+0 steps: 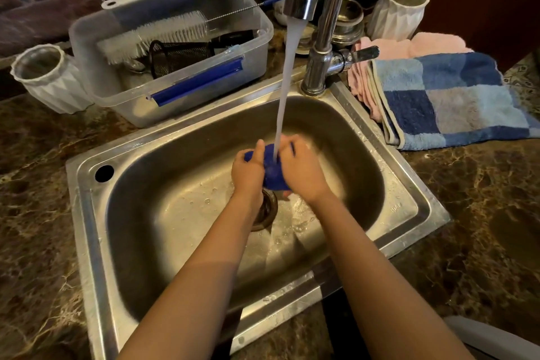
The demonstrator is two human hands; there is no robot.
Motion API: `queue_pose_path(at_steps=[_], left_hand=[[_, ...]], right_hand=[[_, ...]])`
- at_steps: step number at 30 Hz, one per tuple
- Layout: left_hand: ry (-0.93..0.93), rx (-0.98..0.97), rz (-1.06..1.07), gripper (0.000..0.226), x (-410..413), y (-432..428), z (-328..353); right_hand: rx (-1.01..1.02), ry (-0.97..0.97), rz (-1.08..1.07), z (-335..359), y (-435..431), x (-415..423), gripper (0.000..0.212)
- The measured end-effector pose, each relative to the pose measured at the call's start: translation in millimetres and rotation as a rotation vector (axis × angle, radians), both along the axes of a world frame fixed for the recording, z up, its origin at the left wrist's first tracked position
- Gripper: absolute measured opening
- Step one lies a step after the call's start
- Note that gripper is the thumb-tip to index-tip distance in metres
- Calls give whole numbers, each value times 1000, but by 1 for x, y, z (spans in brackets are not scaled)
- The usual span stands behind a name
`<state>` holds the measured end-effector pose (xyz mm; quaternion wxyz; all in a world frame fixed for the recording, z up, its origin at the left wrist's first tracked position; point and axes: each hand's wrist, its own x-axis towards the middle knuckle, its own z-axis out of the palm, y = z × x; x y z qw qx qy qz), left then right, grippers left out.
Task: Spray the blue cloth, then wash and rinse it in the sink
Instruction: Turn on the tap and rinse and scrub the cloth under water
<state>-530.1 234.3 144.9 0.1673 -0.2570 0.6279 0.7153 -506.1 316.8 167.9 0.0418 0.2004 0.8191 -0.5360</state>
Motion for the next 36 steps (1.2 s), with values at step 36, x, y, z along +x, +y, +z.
queue_pose_path(at_steps=[36], left_hand=[[-211, 330, -112, 19, 0, -6, -6]], right_hand=[[-72, 240, -496, 18, 139, -109, 22]])
